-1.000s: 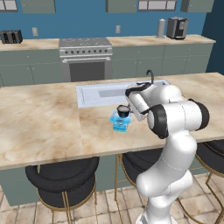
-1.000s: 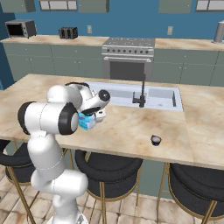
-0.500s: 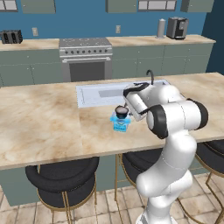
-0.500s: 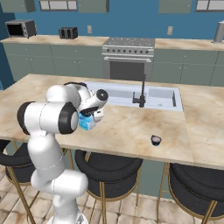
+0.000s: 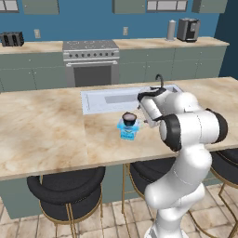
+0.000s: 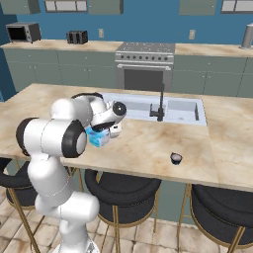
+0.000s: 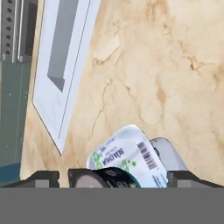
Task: Stack the yogurt containers by placing the smaller containers on top of the larger containers.
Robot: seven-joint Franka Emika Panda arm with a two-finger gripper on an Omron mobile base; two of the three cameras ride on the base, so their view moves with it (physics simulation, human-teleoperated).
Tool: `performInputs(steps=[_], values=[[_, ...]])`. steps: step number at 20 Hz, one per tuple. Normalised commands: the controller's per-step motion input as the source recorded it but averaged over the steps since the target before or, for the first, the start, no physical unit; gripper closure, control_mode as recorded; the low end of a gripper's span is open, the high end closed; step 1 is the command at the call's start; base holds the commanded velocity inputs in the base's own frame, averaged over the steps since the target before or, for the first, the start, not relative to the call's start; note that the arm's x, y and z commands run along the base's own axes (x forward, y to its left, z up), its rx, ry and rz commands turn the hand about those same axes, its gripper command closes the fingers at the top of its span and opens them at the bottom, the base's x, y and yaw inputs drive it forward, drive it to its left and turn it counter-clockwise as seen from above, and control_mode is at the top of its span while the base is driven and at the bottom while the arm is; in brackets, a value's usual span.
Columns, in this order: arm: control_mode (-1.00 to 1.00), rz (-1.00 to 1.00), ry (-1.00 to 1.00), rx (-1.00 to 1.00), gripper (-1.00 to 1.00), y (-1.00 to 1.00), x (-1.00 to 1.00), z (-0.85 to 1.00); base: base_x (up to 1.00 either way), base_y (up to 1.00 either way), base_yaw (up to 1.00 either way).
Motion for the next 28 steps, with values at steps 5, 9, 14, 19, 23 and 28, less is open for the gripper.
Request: performInputs(steps=[5, 9, 14, 19, 23, 28], values=[[-1.0, -0.25, 0.06, -0.06, -1.0, -0.22, -0.33, 0.49, 0.0, 0.0, 0.0], [-1.0, -0.27, 0.15, -0.18, -1.0, -0.22, -0.49, 0.28, 0.0, 0.0, 0.0], [-1.0, -0.08, 0.03, -0.23, -1.0, -0.34, -0.55, 0.25, 0.0, 0.0, 0.0], [-1.0, 0.0, 0.0, -0.16, -1.0, -0.47, -0.64, 0.48, 0.0, 0.0, 0.0], [-1.0, 0.0, 0.0, -0.07, -1.0, -0.56, -0.7, 0.53, 0.0, 0.0, 0.0], [-1.0, 0.0, 0.0, -0.02, -1.0, -0.54, -0.71, 0.51, 0.0, 0.0, 0.0]])
